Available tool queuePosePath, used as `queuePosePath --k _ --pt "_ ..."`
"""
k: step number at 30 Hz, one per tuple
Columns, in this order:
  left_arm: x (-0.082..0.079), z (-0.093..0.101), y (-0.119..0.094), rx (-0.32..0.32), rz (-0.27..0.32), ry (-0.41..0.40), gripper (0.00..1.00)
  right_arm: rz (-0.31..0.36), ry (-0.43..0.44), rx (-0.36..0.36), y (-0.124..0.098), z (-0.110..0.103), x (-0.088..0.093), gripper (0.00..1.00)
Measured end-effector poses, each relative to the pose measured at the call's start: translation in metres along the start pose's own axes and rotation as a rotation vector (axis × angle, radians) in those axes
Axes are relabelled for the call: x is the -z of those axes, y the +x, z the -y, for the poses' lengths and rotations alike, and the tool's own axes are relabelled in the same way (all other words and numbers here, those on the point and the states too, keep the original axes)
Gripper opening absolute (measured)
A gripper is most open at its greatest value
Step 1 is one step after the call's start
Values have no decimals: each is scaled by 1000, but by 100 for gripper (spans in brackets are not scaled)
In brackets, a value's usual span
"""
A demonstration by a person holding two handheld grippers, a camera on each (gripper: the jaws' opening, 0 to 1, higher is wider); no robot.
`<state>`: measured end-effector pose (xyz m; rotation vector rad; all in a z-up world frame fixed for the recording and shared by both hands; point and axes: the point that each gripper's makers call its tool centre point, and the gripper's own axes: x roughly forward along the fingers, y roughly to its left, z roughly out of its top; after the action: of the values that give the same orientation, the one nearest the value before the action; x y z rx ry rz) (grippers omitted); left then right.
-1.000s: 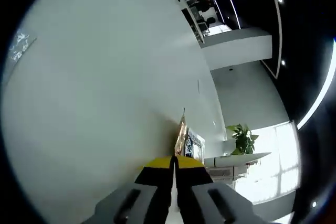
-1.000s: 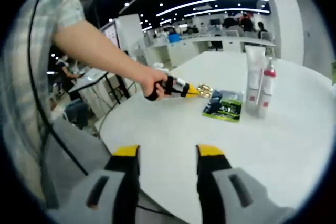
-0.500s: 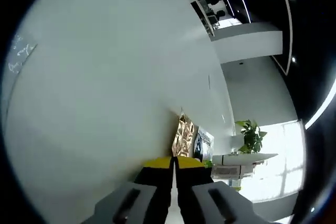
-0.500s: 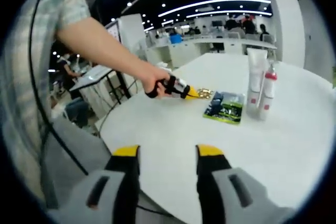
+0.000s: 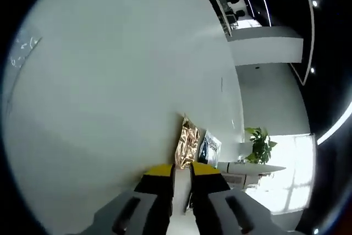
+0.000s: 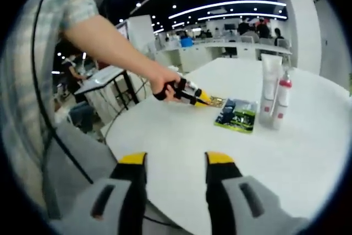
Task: Arrange the skincare products in the storage area until every visible bottle or jar stands upright without overlapping.
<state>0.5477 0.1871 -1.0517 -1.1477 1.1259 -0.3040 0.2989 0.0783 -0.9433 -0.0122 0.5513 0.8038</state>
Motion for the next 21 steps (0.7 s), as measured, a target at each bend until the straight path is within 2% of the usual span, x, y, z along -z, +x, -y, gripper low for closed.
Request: queuePosePath --k 4,6,9,12,13,14,17,19,20,21 --pt "-4 -2 -7 -9 12 -11 18 4 -2 1 0 0 -1 39" --pt "3 -2 -10 -10 -21 -13 22 7 -2 2 -1 1 -2 39" --pt "7 0 -19 -13 -30 9 31 10 -6 1 -1 0 -2 39" --pt "2 6 -35 -11 -19 77 35 15 -8 3 -2 0 -3 39" --pt "-6 6 -42 -26 11 134 35 15 -8 2 -2 0 -3 39" --pt "-11 5 -48 -42 19 154 35 16 -9 1 -2 0 -3 39" --pt "-31 -1 -68 -121 63 245 36 14 -20 -5 -1 -2 -3 39" --pt "-50 -17 -88 -258 98 375 36 9 -37 -9 -1 -4 -2 39" --pt "-58 -23 -95 -310 115 425 37 8 -42 -8 0 -4 -2 39" --pt "-62 -27 -98 -334 124 449 41 8 -44 -8 0 -4 -2 39"
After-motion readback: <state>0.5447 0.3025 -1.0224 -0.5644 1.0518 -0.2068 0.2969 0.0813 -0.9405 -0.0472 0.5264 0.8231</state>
